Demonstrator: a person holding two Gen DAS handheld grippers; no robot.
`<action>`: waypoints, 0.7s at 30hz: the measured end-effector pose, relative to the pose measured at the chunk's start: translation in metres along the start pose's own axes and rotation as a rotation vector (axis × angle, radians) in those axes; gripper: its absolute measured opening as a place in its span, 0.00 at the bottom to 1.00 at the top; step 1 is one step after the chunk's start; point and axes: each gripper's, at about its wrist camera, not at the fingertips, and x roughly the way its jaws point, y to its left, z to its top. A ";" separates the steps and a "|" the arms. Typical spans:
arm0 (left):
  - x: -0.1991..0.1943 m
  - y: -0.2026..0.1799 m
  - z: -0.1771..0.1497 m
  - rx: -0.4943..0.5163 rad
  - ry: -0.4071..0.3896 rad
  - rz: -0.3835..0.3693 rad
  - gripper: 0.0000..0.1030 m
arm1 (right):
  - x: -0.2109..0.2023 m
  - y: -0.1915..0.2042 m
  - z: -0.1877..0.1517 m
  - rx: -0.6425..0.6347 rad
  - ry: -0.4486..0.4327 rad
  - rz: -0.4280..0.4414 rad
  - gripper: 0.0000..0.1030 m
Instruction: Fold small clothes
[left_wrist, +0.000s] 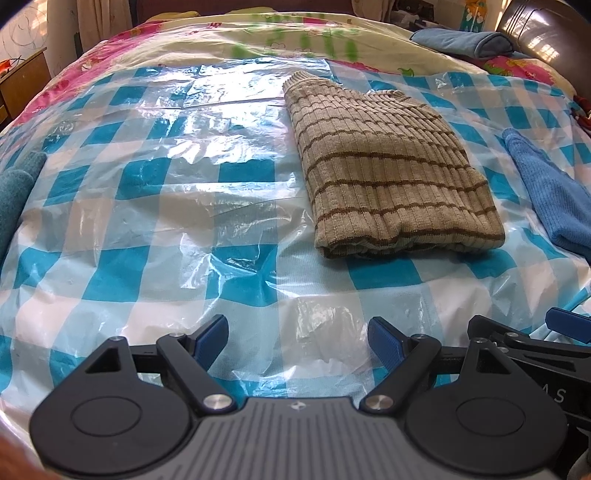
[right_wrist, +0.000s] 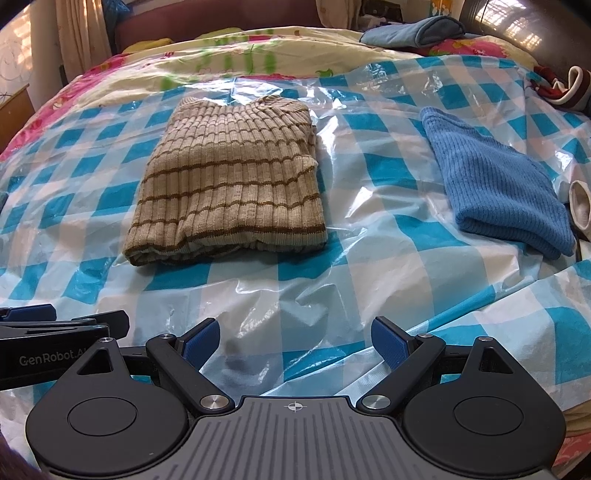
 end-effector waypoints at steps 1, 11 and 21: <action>0.000 0.000 -0.001 0.001 0.000 0.001 0.84 | 0.000 0.000 0.000 0.000 0.001 0.000 0.88; 0.002 -0.002 -0.004 0.011 0.012 0.005 0.86 | 0.001 -0.003 -0.001 0.012 0.003 0.001 0.88; 0.002 -0.002 -0.005 0.011 0.017 0.005 0.86 | 0.002 -0.004 -0.003 0.015 0.006 -0.002 0.88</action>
